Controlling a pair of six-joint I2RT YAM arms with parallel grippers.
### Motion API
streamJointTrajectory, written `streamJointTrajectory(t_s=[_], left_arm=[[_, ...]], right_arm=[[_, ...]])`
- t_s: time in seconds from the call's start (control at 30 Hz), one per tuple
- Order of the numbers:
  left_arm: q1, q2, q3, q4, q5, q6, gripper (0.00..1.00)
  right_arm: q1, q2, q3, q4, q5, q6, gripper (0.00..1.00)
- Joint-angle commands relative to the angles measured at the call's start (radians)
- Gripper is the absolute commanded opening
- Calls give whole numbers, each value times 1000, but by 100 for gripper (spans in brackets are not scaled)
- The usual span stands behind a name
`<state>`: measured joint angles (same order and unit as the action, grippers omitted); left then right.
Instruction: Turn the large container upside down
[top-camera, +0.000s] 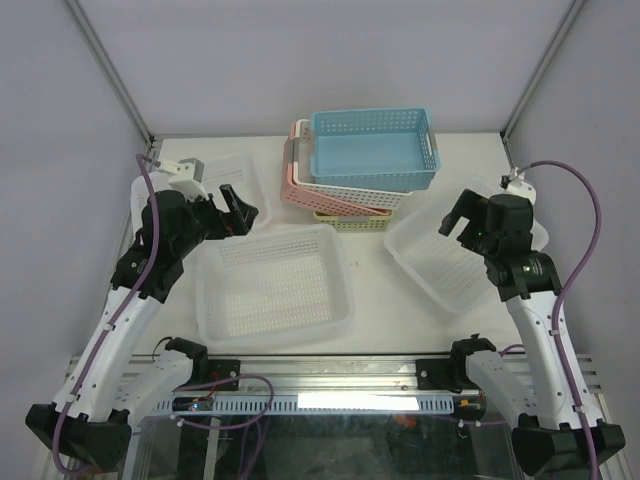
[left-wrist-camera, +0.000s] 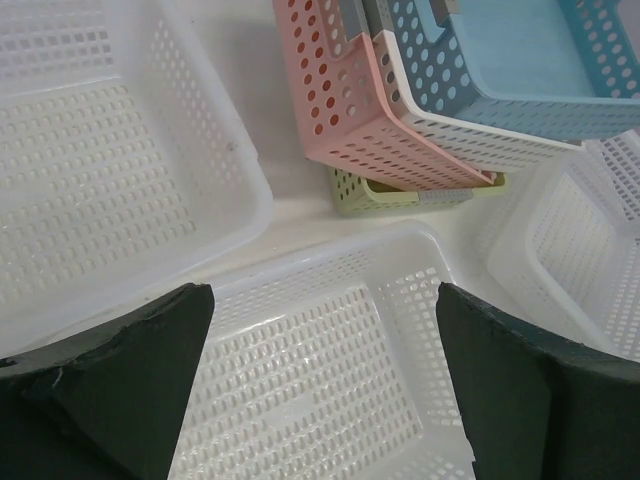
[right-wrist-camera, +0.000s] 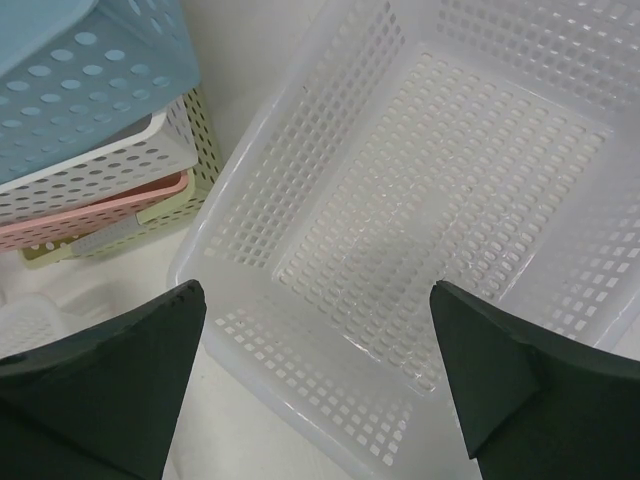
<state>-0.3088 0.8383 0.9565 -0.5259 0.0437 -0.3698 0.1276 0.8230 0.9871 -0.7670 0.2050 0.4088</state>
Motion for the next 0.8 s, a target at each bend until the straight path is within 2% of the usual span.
streamJointTrajectory(t_s=[0.0,0.4,0.47,0.6,0.67,0.77], left_arm=[[-9,20,47,67,63,23,99],[-90,29,-14,117,91,-19,99],[-121,31,-23,121,62,-23,99],[-242,72,-19,113,-83,-8,99],[-296,101,-6,113,-115,-11,99],[-313,135,7,124,-119,-23,99]], right_arm=[[-5,-40,-28,81,2,-24,99],[-4,-19,-76,106,-248,-121,99],[-3,-5,-82,109,-281,-127,99],[13,0,-99,118,-247,-67,100],[29,13,-102,106,-257,-58,100],[69,62,-105,59,-292,-63,99]])
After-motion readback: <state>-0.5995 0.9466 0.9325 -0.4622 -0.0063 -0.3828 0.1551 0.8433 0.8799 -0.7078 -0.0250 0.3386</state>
